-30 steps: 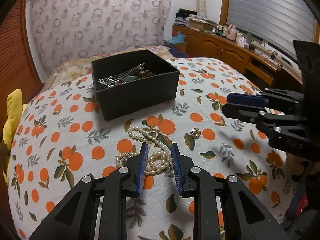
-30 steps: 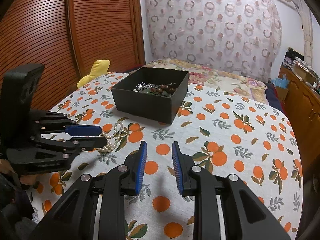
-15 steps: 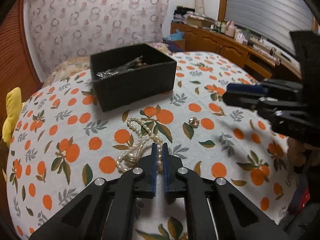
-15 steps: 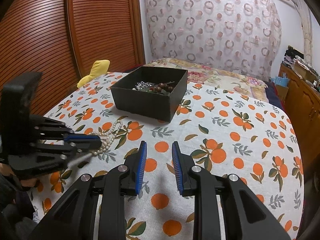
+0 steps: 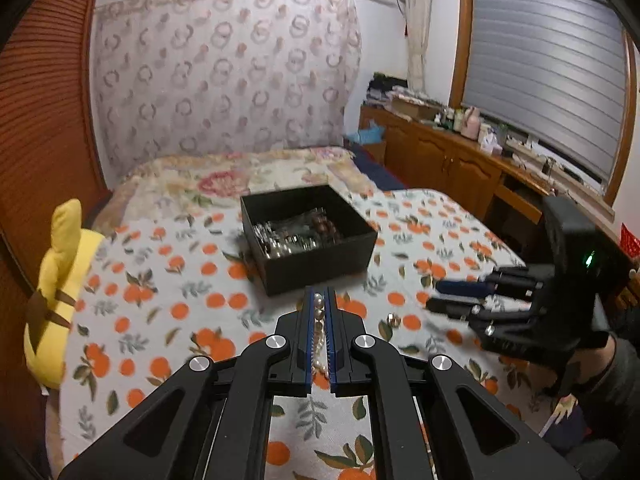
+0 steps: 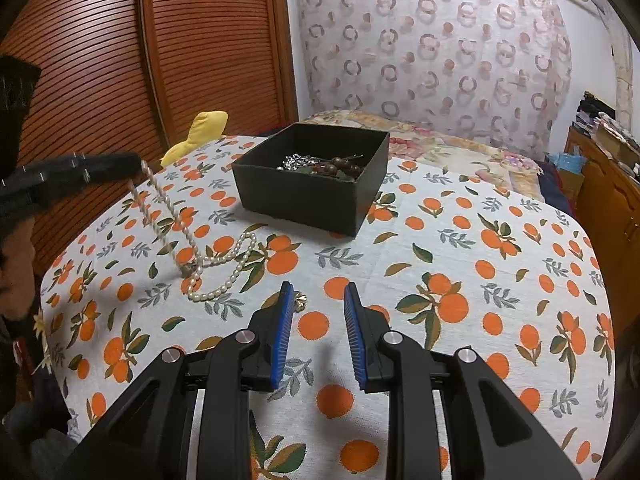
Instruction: Organize jewelry
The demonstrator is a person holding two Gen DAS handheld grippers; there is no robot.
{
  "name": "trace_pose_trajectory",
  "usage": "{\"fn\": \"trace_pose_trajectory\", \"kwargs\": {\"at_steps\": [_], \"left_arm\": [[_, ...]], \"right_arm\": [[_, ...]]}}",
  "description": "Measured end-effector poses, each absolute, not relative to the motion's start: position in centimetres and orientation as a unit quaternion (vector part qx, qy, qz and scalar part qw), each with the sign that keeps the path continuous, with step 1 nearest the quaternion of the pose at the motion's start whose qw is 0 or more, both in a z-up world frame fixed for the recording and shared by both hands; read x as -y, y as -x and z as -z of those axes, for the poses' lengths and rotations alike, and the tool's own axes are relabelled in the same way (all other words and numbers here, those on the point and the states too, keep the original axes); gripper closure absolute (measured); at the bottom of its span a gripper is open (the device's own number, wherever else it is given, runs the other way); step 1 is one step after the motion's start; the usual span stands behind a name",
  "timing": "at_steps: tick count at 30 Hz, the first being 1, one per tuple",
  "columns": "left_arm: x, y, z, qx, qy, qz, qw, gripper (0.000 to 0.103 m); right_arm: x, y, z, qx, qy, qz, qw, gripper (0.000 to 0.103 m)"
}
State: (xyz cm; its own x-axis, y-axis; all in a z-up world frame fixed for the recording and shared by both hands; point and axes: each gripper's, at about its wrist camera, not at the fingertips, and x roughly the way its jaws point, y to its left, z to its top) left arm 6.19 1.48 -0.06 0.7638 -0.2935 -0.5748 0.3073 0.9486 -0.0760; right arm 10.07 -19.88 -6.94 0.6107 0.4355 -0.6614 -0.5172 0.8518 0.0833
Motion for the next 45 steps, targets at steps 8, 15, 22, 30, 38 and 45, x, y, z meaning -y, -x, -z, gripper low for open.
{"fn": "trace_pose_trajectory", "kwargs": {"at_steps": [8,15,22,30,38,45], "left_arm": [[-2.1,-5.8,-2.0,-0.275,-0.006,0.151,0.949,0.099],[-1.9,-5.6,-2.5,-0.267,-0.01,0.146,0.952,0.099],[-1.6,-5.6,-2.9,-0.264,-0.012,0.146,0.953,0.099],[-1.3,-6.2,-4.1,-0.257,-0.019,0.137,0.956,0.099],[-1.0,-7.0,-5.8,-0.242,-0.028,0.132,0.961,0.099],[-0.3,-8.3,-9.1,-0.216,-0.029,0.135,0.966,0.099]], "right_arm": [[18.8,-10.8,7.8,-0.374,0.078,-0.284,0.879,0.075],[17.4,-12.0,8.6,-0.39,0.103,-0.289,0.868,0.075],[16.5,-12.9,9.5,-0.405,0.124,-0.286,0.859,0.075],[15.5,-12.9,9.7,-0.406,0.138,-0.3,0.852,0.086],[16.4,-12.1,7.5,-0.385,0.125,-0.306,0.862,0.087],[17.3,-12.2,2.6,-0.337,0.11,-0.312,0.882,0.087]]}}
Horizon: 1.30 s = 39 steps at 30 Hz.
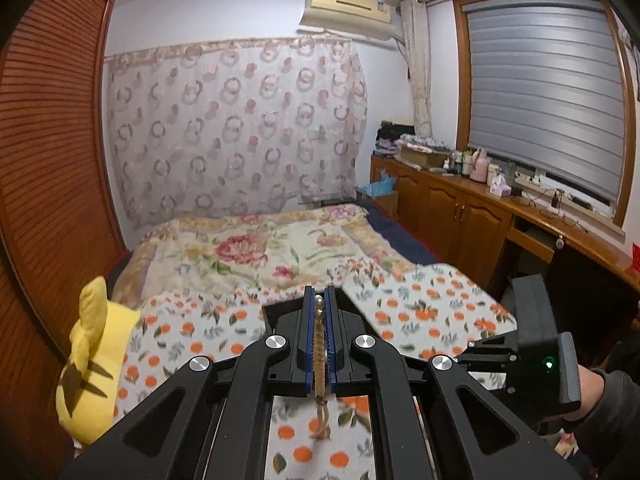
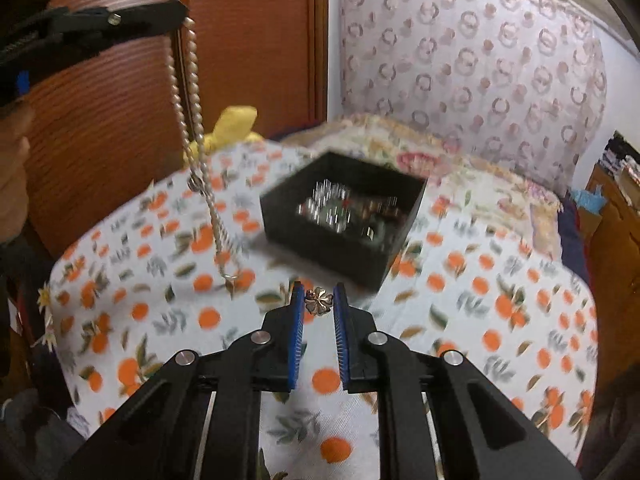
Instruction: Organize jewelry
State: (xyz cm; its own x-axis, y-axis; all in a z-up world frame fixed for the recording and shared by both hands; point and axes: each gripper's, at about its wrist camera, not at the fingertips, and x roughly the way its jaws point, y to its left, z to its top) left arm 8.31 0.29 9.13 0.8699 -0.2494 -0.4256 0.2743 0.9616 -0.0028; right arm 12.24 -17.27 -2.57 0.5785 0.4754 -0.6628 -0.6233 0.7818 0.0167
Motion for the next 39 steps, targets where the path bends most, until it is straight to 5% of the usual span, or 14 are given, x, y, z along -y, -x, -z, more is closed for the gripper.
{"fn": "trace_pose_trajectory", "kwargs": {"at_steps": [18,39], "left_arm": [[2.5,-14.0,-13.8,-0.191,-0.024,0.128,0.973,0.099],[0.3,-19.5,-5.3,-0.281,0.01,0.107,0.954,0.095]], "right_arm": [[18.0,-17.8,-1.3,-0.308,0.076,-0.312,0.896,0.087],[16.6,-23.2,2.7,-0.354,0.036,-0.312,0.881,0.081]]}}
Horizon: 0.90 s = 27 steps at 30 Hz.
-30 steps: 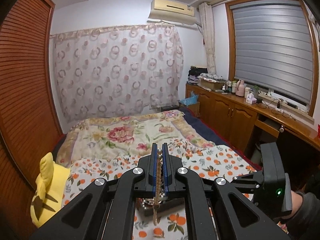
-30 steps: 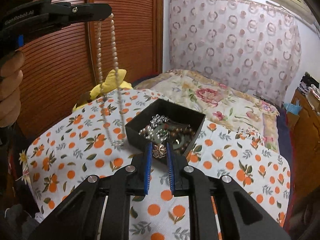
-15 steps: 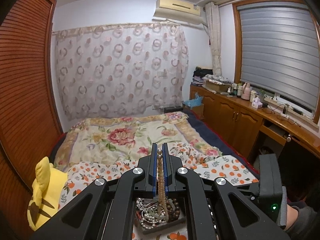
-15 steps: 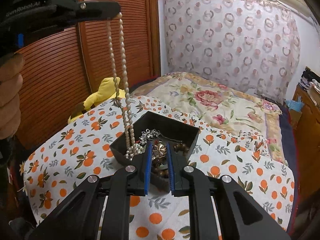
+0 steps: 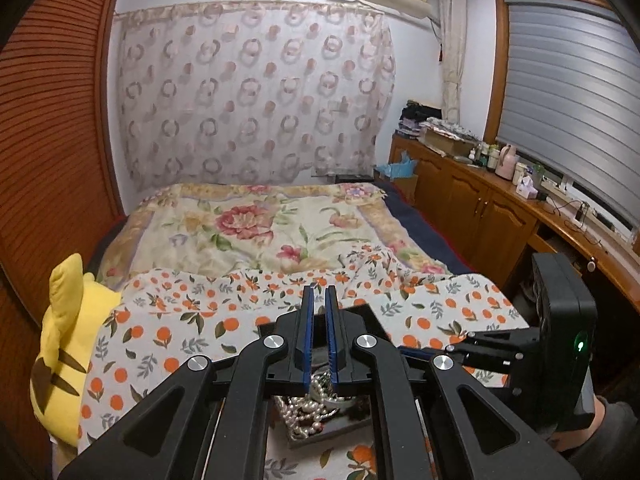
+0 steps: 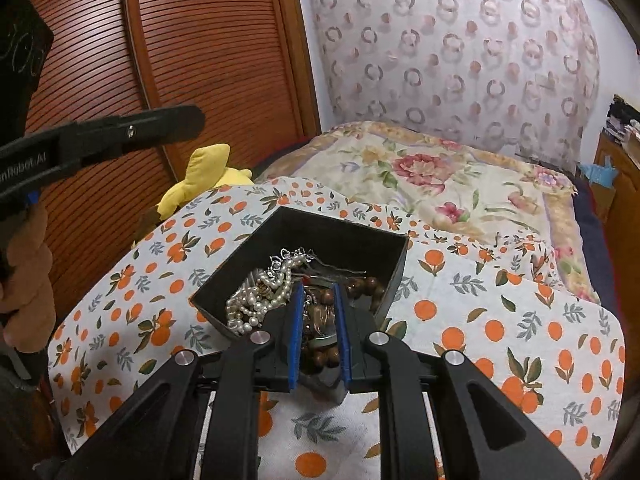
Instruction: Organize jewelry
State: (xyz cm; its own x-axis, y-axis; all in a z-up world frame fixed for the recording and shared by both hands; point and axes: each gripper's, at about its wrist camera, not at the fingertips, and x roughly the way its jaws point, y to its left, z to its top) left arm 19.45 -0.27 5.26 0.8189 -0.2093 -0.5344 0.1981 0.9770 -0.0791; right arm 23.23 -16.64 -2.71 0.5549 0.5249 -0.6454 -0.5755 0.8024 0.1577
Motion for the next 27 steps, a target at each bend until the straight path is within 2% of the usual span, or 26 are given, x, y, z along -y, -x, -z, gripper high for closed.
{"fn": "trace_pose_trajectory", "kwargs": {"at_steps": [2,4,6,8,10,12,14,18,20,23,27], "left_arm": [[0.1,-19.2,-4.9,-0.282,0.009,0.104,0.954,0.086],[0.0,-18.9,-4.5,-0.283,0.007,0.102,0.954,0.084],[-0.2,-18.4,-4.1,-0.284,0.003,0.098,0.954,0.077],[-0.3,-17.8,-3.9,-0.28,-0.002,0.09,0.956,0.058],[-0.4,-16.9,-3.5,-0.277,-0.007,0.08,0.957,0.045],[-0.4,-16.1,-3.2,-0.274,-0.016,0.07,0.959,0.034],[-0.4,-15.0,-3.1,-0.265,-0.024,0.061,0.962,0.022],[-0.5,-12.7,-3.1,-0.249,-0.032,0.049,0.967,0.014],[-0.5,-11.7,-3.2,-0.245,-0.031,0.046,0.968,0.008],[-0.5,-10.2,-3.4,-0.241,-0.024,0.04,0.969,0.007],[-0.4,-8.7,-3.3,-0.239,-0.025,0.032,0.97,0.007]], "right_arm": [[16.8,-23.2,2.8,-0.353,0.031,-0.31,0.882,0.074],[16.9,-23.0,2.7,-0.349,0.03,-0.307,0.885,0.074],[17.0,-22.6,2.6,-0.344,0.032,-0.3,0.889,0.074],[17.2,-21.9,2.3,-0.337,0.036,-0.288,0.896,0.073],[17.4,-21.2,1.9,-0.33,0.036,-0.277,0.902,0.066],[17.9,-20.2,1.5,-0.319,0.037,-0.265,0.909,0.054],[18.3,-19.3,1.2,-0.311,0.035,-0.257,0.914,0.052],[19.3,-17.1,0.5,-0.3,0.023,-0.245,0.922,0.049],[19.8,-15.8,0.2,-0.292,0.024,-0.23,0.928,0.038],[20.4,-14.1,-0.1,-0.283,0.021,-0.218,0.934,0.034],[21.2,-11.8,-0.6,-0.268,0.017,-0.204,0.941,0.022]]}}
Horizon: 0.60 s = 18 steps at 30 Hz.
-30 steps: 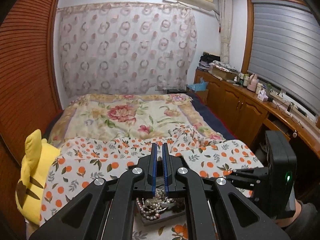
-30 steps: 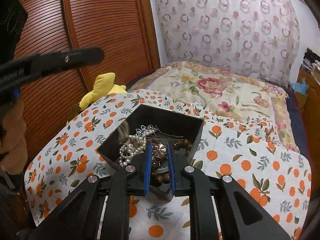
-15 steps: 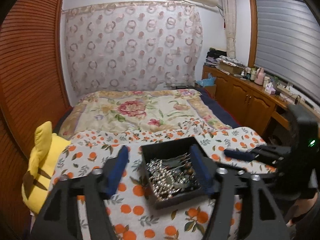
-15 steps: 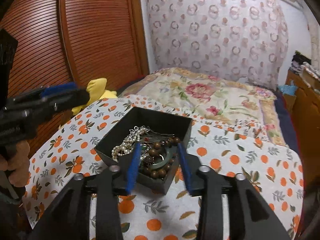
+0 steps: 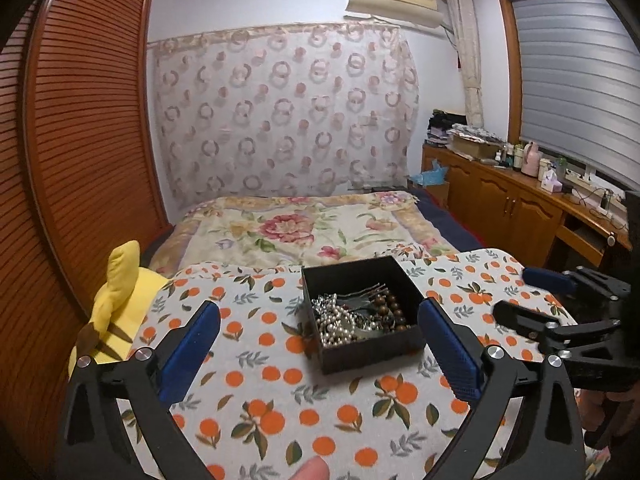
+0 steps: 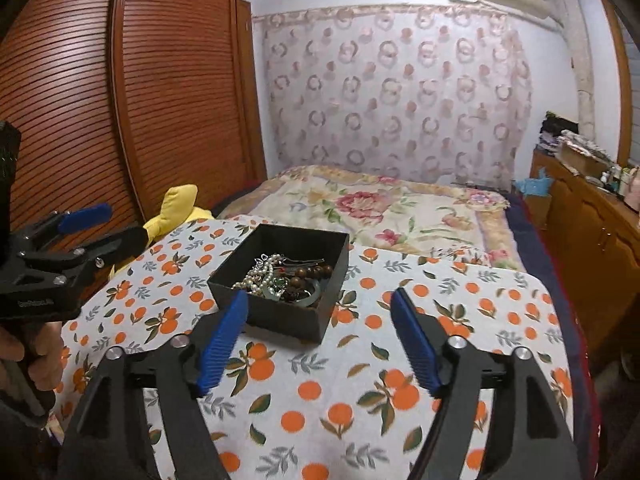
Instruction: Organize jewelry
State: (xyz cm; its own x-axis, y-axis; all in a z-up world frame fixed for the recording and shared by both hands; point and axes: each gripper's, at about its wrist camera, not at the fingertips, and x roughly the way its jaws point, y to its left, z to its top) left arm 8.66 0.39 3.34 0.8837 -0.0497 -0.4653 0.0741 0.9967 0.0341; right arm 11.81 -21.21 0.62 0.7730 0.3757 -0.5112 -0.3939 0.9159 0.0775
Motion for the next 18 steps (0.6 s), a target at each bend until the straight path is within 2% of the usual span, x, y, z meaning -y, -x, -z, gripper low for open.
{"fn": "trace_pose_trajectory", "kwargs": {"at_steps": [5,18], "left_arm": [[-0.1,-6.2,-2.9,-0.237,-0.029,0.017,0.971,0.007],[-0.3,-2.6,-1.2,-0.245,-0.023,0.002,0.969,0.007]], "right_arm": [[22.4,-8.7,-1.4,-0.243,0.007,-0.181,0.953,0.002],[25.0,-4.8,-0.4,-0.231,-0.036,-0.137,0.963,0.002]]}}
